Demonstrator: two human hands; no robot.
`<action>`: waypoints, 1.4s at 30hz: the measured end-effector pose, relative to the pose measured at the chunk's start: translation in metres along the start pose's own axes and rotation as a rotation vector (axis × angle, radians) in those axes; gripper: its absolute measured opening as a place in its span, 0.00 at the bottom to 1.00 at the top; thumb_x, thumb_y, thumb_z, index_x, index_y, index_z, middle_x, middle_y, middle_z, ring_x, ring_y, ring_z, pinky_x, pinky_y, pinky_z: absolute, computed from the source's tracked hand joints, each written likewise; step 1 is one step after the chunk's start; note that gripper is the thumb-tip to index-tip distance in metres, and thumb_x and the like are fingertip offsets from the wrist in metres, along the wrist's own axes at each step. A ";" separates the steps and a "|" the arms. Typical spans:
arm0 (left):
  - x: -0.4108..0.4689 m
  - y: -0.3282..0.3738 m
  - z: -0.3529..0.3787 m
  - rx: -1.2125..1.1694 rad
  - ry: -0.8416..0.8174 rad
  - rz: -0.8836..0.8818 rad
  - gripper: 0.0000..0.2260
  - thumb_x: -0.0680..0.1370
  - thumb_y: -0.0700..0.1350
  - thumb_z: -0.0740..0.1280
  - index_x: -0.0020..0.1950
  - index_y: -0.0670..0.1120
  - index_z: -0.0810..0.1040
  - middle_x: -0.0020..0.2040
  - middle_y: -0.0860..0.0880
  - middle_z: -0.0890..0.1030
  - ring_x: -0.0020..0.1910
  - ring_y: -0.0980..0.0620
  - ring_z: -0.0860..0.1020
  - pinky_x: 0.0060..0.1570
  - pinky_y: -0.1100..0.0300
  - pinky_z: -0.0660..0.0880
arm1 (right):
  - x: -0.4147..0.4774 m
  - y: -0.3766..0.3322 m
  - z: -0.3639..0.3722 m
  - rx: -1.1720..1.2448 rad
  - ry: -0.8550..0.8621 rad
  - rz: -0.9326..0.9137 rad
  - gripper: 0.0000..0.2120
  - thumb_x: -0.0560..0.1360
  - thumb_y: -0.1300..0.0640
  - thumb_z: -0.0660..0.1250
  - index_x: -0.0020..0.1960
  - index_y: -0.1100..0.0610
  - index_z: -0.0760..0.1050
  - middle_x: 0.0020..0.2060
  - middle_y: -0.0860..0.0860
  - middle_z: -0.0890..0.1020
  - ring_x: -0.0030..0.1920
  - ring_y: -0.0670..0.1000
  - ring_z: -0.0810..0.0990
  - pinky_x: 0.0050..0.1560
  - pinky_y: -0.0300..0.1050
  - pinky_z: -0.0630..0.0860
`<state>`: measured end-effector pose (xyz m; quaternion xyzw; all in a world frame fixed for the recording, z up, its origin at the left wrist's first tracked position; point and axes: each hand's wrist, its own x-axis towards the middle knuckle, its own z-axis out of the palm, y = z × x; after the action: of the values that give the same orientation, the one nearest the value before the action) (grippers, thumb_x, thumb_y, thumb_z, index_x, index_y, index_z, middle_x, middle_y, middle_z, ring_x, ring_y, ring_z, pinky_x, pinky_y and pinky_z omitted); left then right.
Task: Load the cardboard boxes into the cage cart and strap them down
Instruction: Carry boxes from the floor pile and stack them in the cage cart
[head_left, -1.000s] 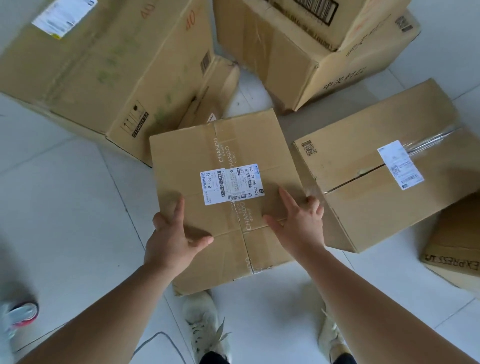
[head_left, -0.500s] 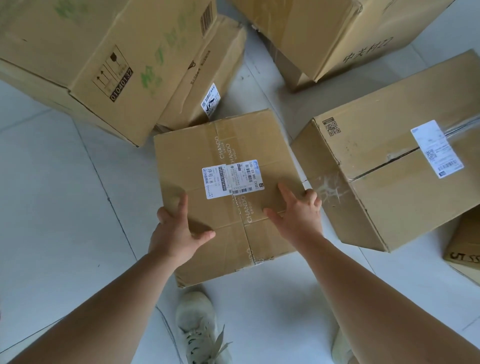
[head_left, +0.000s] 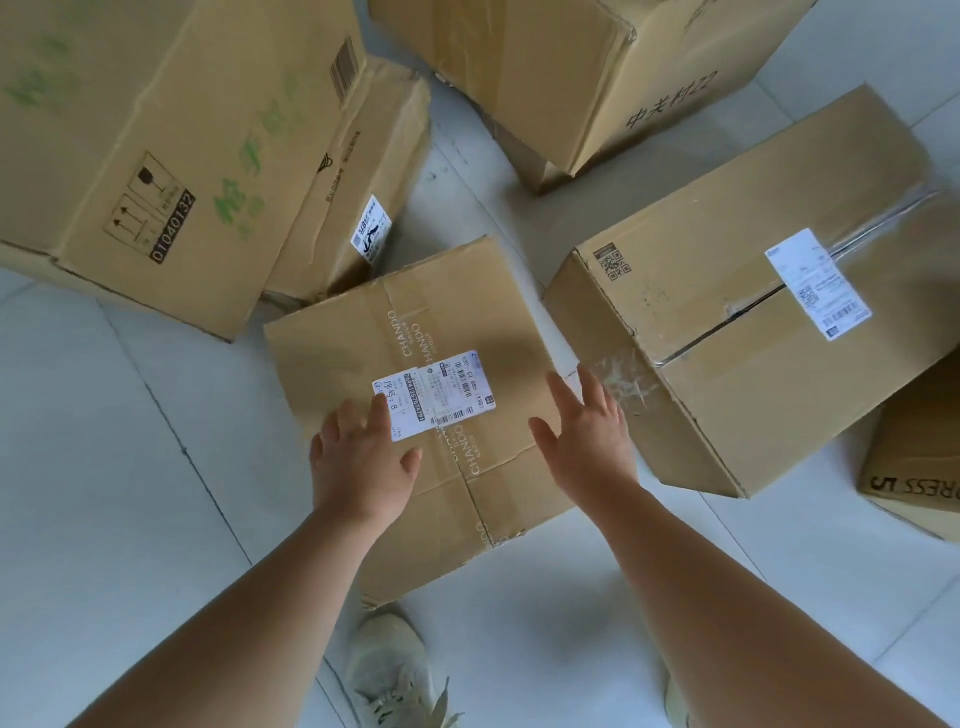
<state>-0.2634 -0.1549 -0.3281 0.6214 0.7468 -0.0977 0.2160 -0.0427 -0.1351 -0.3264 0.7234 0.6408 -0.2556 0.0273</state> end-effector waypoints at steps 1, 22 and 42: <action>0.007 0.009 -0.013 0.020 0.030 0.069 0.29 0.75 0.55 0.66 0.73 0.45 0.64 0.67 0.40 0.70 0.67 0.40 0.66 0.64 0.46 0.66 | -0.001 0.003 -0.012 0.021 0.044 0.018 0.27 0.79 0.48 0.61 0.75 0.52 0.60 0.75 0.59 0.57 0.75 0.59 0.55 0.74 0.52 0.52; 0.157 0.282 -0.049 0.245 -0.090 0.679 0.35 0.74 0.63 0.64 0.77 0.57 0.55 0.77 0.40 0.50 0.72 0.37 0.57 0.69 0.49 0.57 | 0.010 0.185 -0.057 0.296 0.315 0.745 0.31 0.76 0.43 0.61 0.76 0.47 0.56 0.76 0.59 0.52 0.75 0.58 0.50 0.74 0.50 0.50; 0.151 0.298 -0.058 0.080 -0.227 0.494 0.48 0.59 0.72 0.70 0.74 0.68 0.50 0.70 0.42 0.59 0.65 0.40 0.68 0.59 0.49 0.72 | -0.005 0.190 -0.081 0.515 0.375 0.917 0.41 0.62 0.28 0.67 0.71 0.36 0.60 0.72 0.59 0.54 0.68 0.59 0.63 0.69 0.53 0.64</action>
<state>-0.0063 0.0647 -0.3072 0.7779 0.5390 -0.1406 0.2908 0.1628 -0.1436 -0.3083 0.9445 0.1713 -0.2327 -0.1563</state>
